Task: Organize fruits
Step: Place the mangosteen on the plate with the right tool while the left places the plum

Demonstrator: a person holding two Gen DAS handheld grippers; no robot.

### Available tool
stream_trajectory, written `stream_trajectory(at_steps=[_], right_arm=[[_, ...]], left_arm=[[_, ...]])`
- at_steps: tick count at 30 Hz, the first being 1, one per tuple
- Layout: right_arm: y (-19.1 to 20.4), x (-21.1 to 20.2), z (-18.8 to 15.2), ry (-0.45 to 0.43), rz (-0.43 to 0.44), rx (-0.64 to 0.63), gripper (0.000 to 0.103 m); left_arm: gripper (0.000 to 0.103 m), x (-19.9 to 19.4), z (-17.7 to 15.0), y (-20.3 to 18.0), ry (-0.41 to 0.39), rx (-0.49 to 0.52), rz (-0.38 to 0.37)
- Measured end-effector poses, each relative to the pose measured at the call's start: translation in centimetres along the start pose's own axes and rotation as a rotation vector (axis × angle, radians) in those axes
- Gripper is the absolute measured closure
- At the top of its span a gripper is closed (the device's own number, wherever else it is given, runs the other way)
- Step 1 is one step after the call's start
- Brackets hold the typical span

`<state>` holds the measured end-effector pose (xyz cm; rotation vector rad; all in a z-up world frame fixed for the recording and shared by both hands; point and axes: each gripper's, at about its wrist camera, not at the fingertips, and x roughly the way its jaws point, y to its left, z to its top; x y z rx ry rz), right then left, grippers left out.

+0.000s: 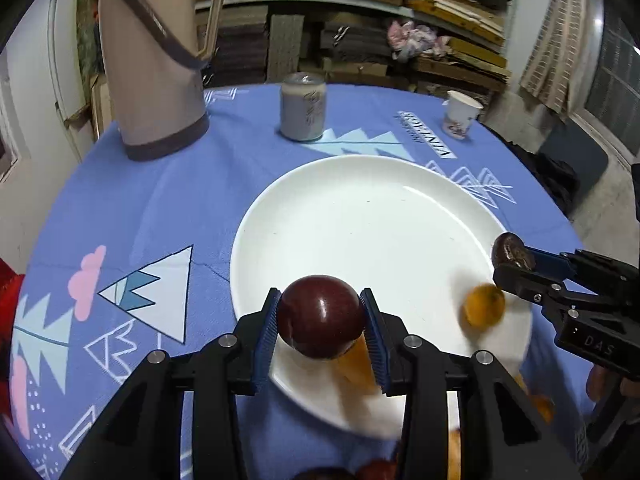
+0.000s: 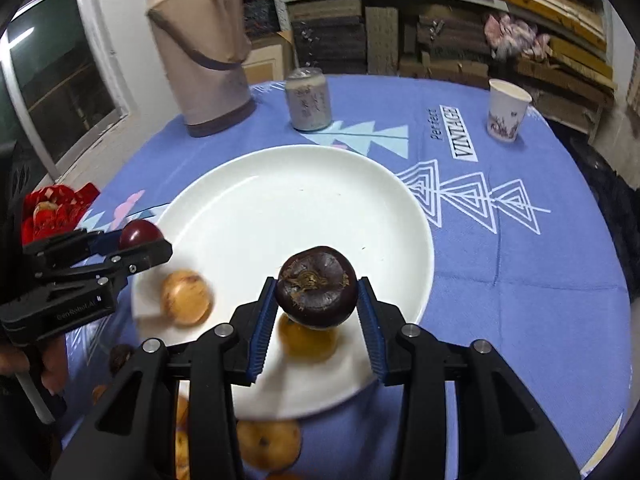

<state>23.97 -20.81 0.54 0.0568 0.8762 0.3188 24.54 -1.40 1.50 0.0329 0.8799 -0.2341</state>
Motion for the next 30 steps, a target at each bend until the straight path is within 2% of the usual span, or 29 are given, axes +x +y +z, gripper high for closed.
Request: stream_trajectory(at_steps=[3, 5, 7, 8, 12, 16, 20, 24, 30], right_arm=[[-0.9, 1.6, 0.6, 0.036, 0.011, 0.045, 0.063], [-1.1, 2.4, 0.8, 0.05, 0.01, 0.062, 0.058], [-1.4, 2.7, 0.9, 0.042, 0.0, 0.081, 0.051], [-1.4, 2.5, 0.8, 0.04, 0.005, 0.087, 0.049], [-0.9, 0.8, -0.1, 0.012, 0.021, 0.07, 0.049], [-0.8, -2.0, -1.1, -0.028, 0.037, 0.061, 0.039], [-0.6, -5.1, -2.8, -0.072, 0.046, 0.057, 0.036], [0.4, -7.4, -5.6, -0.071, 0.052, 0.011, 0.036], [2.3, -9.4, -10.8, -0.044, 0.057, -0.054, 0.036]], left_arm=[[0.062, 1.4, 0.5, 0.0, 0.023, -0.01, 0.014], [0.059, 2.0, 0.6, 0.1, 0.042, -0.024, 0.024], [0.034, 1.7, 0.7, 0.2, 0.026, -0.041, 0.039], [0.03, 1.3, 0.7, 0.3, 0.01, -0.045, 0.047], [0.027, -0.8, 0.5, 0.2, -0.031, -0.028, 0.044], [0.022, -2.7, -0.5, 0.2, -0.045, -0.013, 0.062], [0.017, -5.0, -2.7, 0.1, -0.048, 0.003, 0.047], [0.014, -7.4, -5.3, 0.0, -0.079, 0.009, 0.039], [0.011, -9.8, -8.2, 0.0, -0.085, -0.009, 0.036]])
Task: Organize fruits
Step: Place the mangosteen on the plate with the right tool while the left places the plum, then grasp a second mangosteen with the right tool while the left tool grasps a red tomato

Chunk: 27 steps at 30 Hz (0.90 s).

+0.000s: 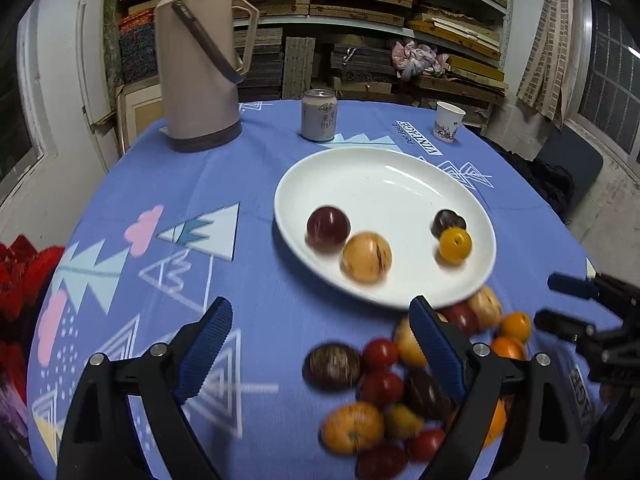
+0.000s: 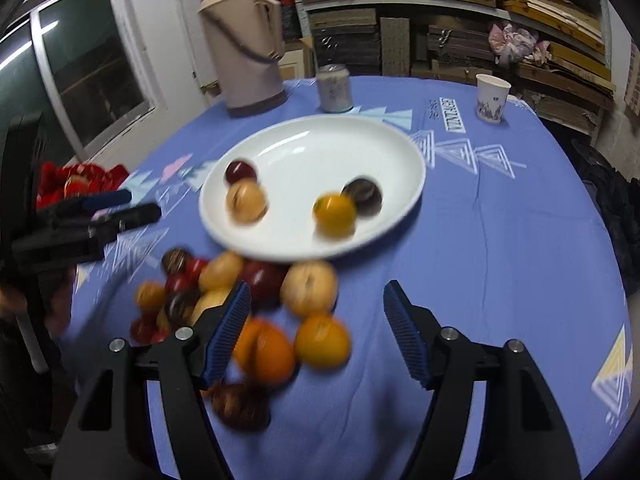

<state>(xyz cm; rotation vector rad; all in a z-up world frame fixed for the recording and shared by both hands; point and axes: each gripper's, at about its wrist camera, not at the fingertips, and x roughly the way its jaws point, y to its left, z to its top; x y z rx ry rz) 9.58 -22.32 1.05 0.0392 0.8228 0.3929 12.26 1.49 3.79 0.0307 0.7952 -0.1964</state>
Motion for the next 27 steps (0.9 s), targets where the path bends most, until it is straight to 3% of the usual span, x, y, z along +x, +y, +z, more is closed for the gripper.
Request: stream_trajectory(at_steps=[6, 11, 17, 22, 23, 27], right_arm=[[2.3, -1.1, -4.3, 0.022, 0.009, -0.046, 0.036], [4.8, -1.2, -7.0, 0.054, 0.008, -0.123, 0.039], [6.3, 0.2, -8.0, 0.105, -0.023, -0.174, 0.052], [6.5, 2.1, -7.7, 0.136, -0.044, -0.166, 0.054], [6.5, 2.3, -7.6, 0.127, -0.048, -0.168, 0.061], [6.4, 2.3, -7.6, 0.111, -0.043, -0.153, 0.061]], left_arm=[[0.01, -1.9, -2.8, -0.3, 0.001, 0.007, 0.001], [0.01, -2.9, -5.4, 0.5, 0.021, -0.05, -0.023], [0.01, -3.8, -7.0, 0.7, 0.016, -0.039, -0.02], [0.01, -3.5, -7.7, 0.5, 0.054, -0.038, -0.052], [0.01, -3.3, -7.9, 0.3, 0.065, -0.028, -0.054], [0.01, -2.5, -8.8, -0.8, 0.09, 0.019, -0.056]])
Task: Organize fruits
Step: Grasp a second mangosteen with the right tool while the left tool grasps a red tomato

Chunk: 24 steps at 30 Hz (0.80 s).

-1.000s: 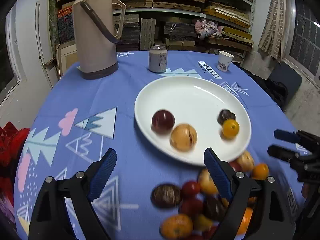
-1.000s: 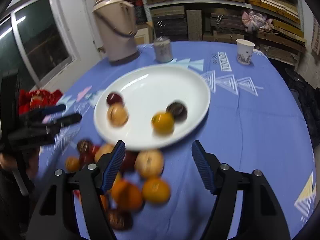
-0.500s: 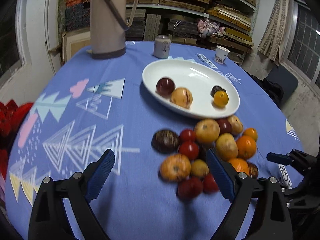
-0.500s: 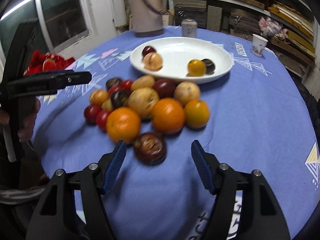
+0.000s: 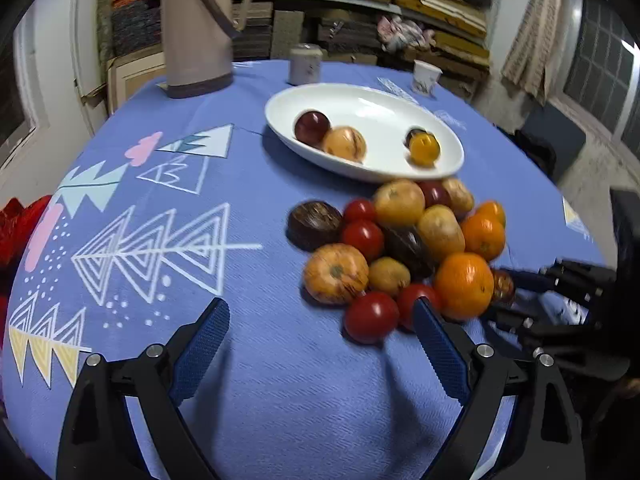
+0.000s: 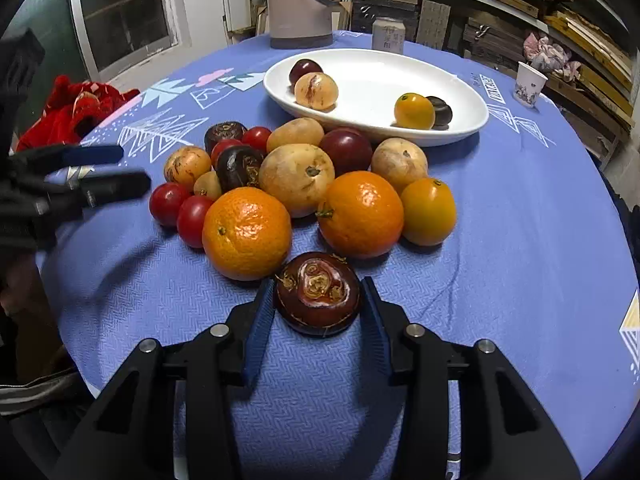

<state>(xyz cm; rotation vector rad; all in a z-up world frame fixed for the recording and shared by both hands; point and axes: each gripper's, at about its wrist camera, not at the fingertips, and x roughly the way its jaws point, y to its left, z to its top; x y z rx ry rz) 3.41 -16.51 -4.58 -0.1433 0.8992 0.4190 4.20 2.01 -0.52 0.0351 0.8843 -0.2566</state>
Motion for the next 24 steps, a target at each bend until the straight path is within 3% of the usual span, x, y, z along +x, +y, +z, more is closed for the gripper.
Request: stream_trajectory(at_steps=[6, 8, 12, 14, 18, 20, 24], right_arm=[[-1.1, -1.3, -1.4, -0.031, 0.033, 0.058, 0.061], [-1.4, -1.6, -1.8, -0.036, 0.039, 0.071, 0.061], [-1.8, -2.1, -2.3, -0.047, 0.045, 0.083, 0.061], [-1.8, -2.2, -2.4, -0.049, 0.049, 0.083, 0.061], [-1.5, -2.1, -2.4, -0.048, 0.058, 0.078, 0.061], [-1.4, -2.0, -2.4, -0.048, 0.058, 0.075, 0.061], [-1.4, -2.0, -2.4, -0.047, 0.057, 0.078, 0.061]], left_arm=[[0.011, 0.5, -0.8, -1.2, -0.002, 0.052, -0.017], [0.017, 0.7, -0.8, -1.1, 0.0, 0.049, -0.024], [0.041, 1.4, -0.8, -0.7, 0.026, 0.034, -0.05], [0.043, 1.6, -0.9, -0.6, 0.031, 0.028, -0.074], [0.047, 2.0, -0.8, -1.6, 0.016, 0.07, -0.046], [0.054, 3.0, -0.7, -2.0, 0.053, 0.078, -0.039], [0.059, 3.0, -1.0, -2.8, 0.024, 0.121, 0.01]])
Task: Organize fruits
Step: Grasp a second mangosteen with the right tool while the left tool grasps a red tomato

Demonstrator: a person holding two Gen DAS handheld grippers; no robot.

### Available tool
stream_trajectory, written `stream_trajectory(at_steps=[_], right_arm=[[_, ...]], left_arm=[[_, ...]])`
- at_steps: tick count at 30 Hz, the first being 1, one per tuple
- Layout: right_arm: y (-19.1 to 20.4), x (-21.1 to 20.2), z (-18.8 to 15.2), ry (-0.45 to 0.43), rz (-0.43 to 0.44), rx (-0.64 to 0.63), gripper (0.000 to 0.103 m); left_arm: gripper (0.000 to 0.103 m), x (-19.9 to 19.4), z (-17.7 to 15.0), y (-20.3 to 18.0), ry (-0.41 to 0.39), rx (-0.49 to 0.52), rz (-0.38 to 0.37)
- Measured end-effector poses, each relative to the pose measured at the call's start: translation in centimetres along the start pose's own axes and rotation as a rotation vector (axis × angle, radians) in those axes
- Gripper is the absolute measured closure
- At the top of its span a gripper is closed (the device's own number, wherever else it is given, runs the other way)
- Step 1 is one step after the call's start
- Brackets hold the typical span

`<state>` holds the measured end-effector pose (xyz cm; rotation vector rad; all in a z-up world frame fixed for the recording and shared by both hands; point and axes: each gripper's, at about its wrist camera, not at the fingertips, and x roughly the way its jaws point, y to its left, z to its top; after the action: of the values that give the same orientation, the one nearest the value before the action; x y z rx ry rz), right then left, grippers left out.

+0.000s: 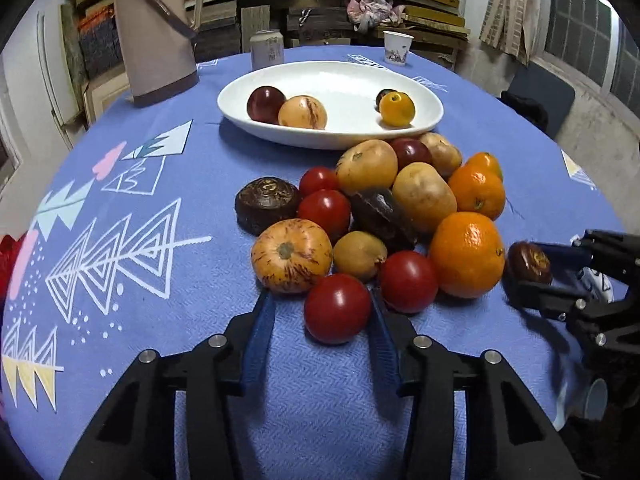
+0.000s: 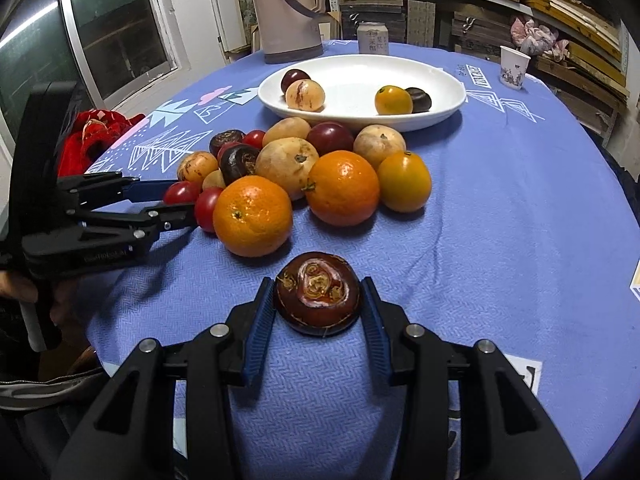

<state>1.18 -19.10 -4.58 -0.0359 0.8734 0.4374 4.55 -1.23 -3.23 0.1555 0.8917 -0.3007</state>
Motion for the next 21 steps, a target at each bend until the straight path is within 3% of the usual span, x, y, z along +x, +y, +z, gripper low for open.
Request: stream_trajectory(at_steps=[1, 7, 21], right_arm=[[0.0, 0.0, 0.0, 0.001, -0.001, -0.001, 0.061], [-0.2, -0.3, 0.0, -0.005, -0.004, 0.005, 0.061], [-0.9, -3.1, 1.6, -0.069, -0.034, -0.003, 0.061]], left_arm=[[0.074, -0.1, 0.0, 0.2, -0.001, -0.008, -0.011], [0.074, -0.5, 0.0, 2.1, 0.022, -0.096, -0.051], [0.074, -4.3, 1.6, 2.0, -0.057, -0.091, -0.073]])
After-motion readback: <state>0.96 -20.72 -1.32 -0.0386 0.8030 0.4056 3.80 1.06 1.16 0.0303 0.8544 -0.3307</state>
